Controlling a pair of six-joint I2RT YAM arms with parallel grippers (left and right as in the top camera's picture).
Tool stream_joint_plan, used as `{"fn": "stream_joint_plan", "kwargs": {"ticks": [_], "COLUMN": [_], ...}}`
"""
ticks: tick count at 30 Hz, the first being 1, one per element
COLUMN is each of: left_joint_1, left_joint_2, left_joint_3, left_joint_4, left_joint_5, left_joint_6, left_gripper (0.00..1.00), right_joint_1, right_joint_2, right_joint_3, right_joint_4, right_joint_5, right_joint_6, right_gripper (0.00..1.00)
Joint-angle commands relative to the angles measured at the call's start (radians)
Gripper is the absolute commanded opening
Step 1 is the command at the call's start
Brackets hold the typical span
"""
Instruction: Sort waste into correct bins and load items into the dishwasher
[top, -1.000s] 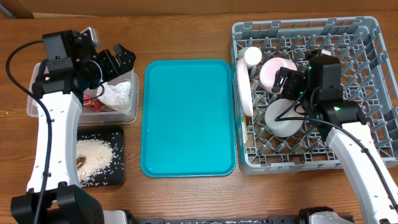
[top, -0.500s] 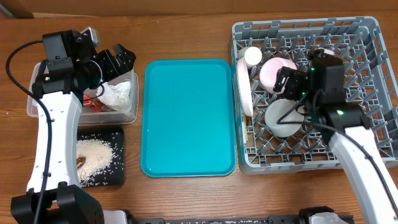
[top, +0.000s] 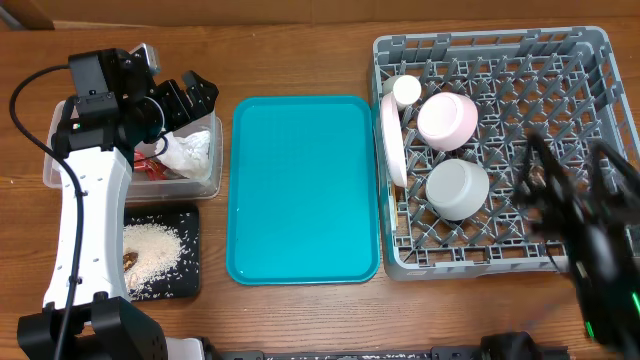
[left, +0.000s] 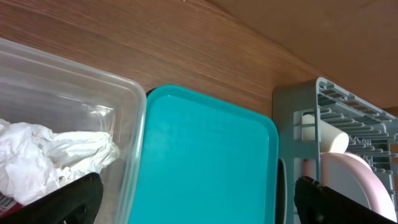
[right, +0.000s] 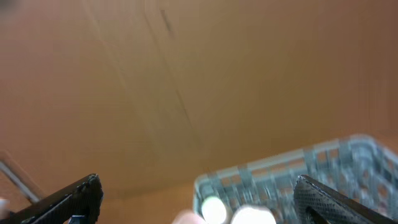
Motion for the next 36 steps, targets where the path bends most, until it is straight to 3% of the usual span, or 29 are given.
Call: {"fn": "stream_joint_plan", "kwargs": {"ticks": [1, 6, 12, 18, 26, 36], "left_joint_1": [-0.002, -0.002, -0.002, -0.002, -0.002, -0.002], "left_joint_2": [0.000, 0.000, 0.000, 0.000, 0.000, 0.000], "left_joint_3": [0.010, 0.010, 0.010, 0.010, 0.010, 0.010], "left_joint_4": [0.003, 0.003, 0.003, 0.003, 0.003, 0.003], "left_joint_5": [-0.002, -0.002, -0.002, -0.002, -0.002, -0.002], "left_joint_6": [-0.006, -0.006, -0.006, -0.006, -0.006, -0.006], "left_gripper": [1.00, 1.00, 1.00, 1.00, 1.00, 1.00], "right_joint_1": [0.029, 0.061, 0.068, 0.068, 0.068, 0.068], "right_joint_2": [-0.123, -0.282, -0.418, -0.498, -0.517, -0.517], "right_joint_3": [0.014, 0.005, -0.114, -0.354, -0.728, -0.958], "right_joint_4": [-0.014, -0.109, -0.043, 0.151, 0.546, 0.828], "right_joint_5": [0.014, 0.016, -0.006, -0.005, -0.006, -0.002], "right_joint_6": [-0.007, -0.006, -0.003, -0.003, -0.002, -0.003], "right_gripper": [1.00, 1.00, 1.00, 1.00, 1.00, 1.00]}}
